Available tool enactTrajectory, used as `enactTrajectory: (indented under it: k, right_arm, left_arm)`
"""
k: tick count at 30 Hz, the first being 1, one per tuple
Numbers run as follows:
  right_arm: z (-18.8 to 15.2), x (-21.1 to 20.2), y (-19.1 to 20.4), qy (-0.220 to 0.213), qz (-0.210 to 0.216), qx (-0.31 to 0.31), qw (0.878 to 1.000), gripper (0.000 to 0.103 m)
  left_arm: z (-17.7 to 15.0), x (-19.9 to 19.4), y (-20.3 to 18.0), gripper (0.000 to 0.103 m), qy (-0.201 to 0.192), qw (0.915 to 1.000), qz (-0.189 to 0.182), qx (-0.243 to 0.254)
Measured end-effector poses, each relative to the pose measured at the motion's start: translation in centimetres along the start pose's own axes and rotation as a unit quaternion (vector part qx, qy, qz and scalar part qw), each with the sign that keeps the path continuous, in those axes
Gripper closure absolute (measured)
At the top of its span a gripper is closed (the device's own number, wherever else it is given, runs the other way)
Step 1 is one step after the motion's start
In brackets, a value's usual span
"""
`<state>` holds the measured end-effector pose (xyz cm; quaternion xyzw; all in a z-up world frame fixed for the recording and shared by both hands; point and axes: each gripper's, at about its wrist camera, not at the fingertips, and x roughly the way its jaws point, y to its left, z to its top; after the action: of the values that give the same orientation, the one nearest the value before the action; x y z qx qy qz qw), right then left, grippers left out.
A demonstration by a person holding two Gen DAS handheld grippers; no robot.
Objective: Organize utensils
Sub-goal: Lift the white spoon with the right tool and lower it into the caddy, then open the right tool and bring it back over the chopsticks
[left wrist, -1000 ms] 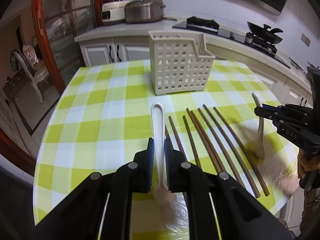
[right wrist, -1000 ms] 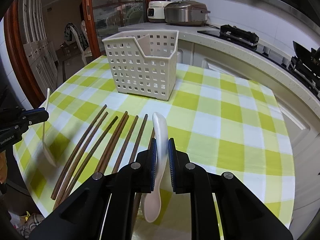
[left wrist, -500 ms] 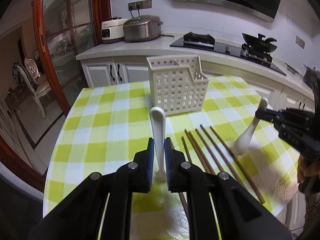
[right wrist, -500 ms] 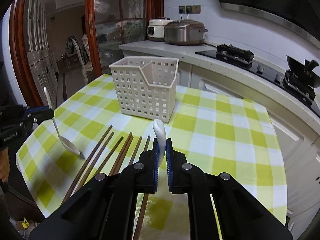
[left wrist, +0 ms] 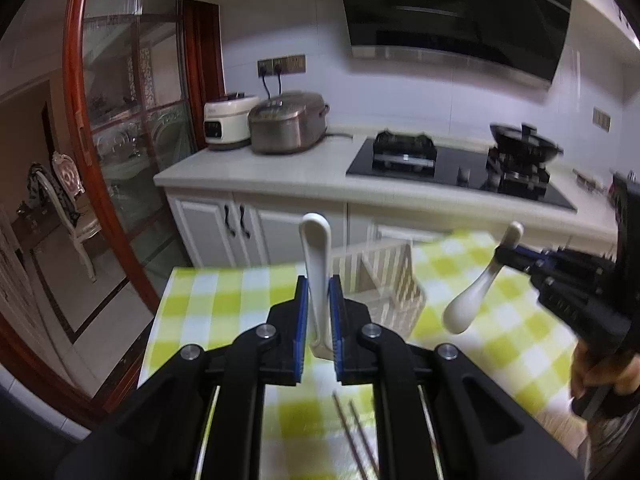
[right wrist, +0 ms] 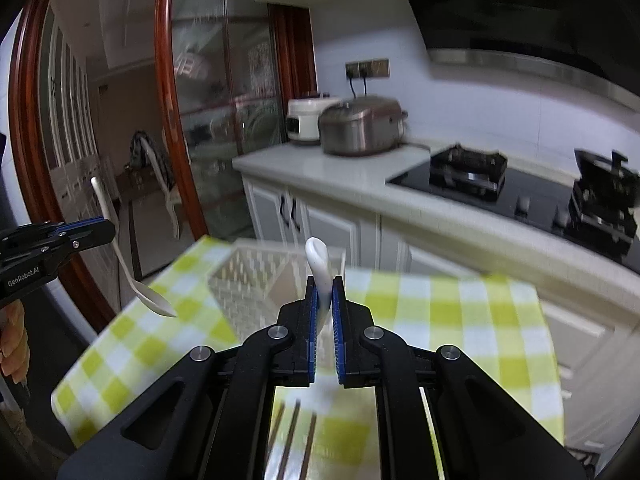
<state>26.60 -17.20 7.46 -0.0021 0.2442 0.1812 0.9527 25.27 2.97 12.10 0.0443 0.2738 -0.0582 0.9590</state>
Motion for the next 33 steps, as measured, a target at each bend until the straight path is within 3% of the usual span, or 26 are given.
enactTrajectory:
  k: [7, 14, 18, 20, 22, 24, 26, 33]
  right_arm:
    - [3.8, 3.6, 0.6, -0.009, -0.014, -0.024, 1.000, 0.094]
    - [2.0, 10.6, 0.7, 0.074, 0.002, -0.026, 0.997, 0.093]
    - [0.6, 12.8, 0.6, 0.096, 0.008, -0.016, 0.995, 0.092]
    - [0.5, 13.9, 0.5, 0.104, 0.011, -0.011, 0.994, 0.091]
    - [0.4, 14.4, 0.4, 0.105, 0.009, -0.006, 0.994, 0.087]
    - [0.6, 14.6, 0.4, 0.100, 0.014, 0.001, 0.995, 0.075]
    - [1.0, 14.1, 0.4, 0.088, 0.007, 0.002, 0.996, 0.062]
    - [1.5, 9.0, -0.2, 0.041, -0.007, -0.003, 0.999, 0.062]
  left_arm:
    - [5.4, 3.7, -0.5, 0.093, -0.012, 0.9999, -0.003, 0.003]
    - [3.2, 11.6, -0.3, 0.093, 0.052, 0.9983, -0.024, -0.014]
    - [1.6, 14.7, 0.4, 0.092, 0.082, 0.9960, -0.028, -0.023]
    - [1.1, 15.6, 0.9, 0.084, 0.088, 0.9954, -0.026, -0.029]
    - [0.9, 15.8, 1.4, 0.068, 0.083, 0.9957, -0.020, -0.036]
    - [0.9, 15.5, 1.9, 0.060, 0.074, 0.9961, -0.015, -0.045]
    - [1.1, 15.0, 2.3, 0.060, 0.068, 0.9963, -0.010, -0.050]
    - [0.4, 9.7, 3.6, 0.033, 0.020, 0.9970, 0.015, -0.073]
